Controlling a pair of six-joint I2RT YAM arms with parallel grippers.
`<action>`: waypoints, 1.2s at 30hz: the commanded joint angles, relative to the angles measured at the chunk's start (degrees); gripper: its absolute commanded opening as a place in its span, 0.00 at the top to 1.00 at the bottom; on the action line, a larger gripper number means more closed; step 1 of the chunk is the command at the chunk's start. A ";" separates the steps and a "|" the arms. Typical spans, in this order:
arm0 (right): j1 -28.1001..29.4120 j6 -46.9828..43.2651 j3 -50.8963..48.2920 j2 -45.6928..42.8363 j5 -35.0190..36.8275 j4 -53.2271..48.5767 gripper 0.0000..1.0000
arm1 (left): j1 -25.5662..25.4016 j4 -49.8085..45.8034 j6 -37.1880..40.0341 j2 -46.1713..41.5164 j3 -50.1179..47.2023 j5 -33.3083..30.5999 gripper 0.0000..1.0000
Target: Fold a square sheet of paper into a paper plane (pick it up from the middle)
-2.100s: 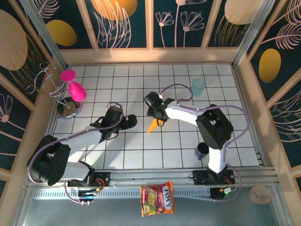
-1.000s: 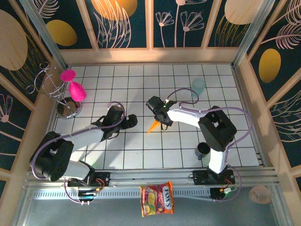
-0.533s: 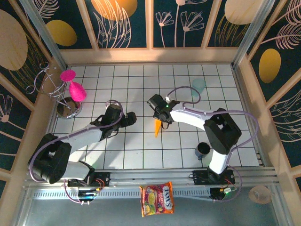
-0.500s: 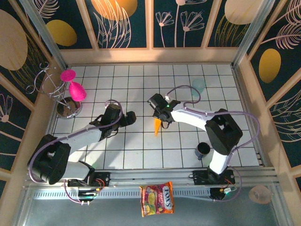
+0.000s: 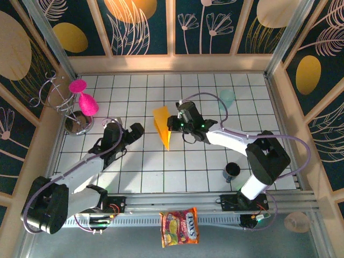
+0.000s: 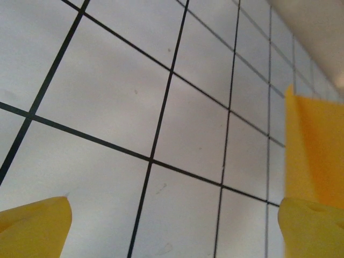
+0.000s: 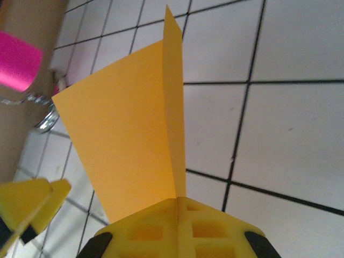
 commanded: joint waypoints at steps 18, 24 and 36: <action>-6.53 10.46 -13.78 9.76 -26.14 33.03 1.00 | -0.29 20.81 -5.48 14.14 -2.20 24.79 0.40; -6.79 10.27 -13.78 10.03 -25.88 32.30 1.00 | -2.09 18.24 -4.72 19.91 0.72 24.63 0.55; -6.79 9.61 -13.43 10.00 -24.67 30.51 1.00 | -2.80 14.33 -4.55 19.71 1.94 17.76 0.58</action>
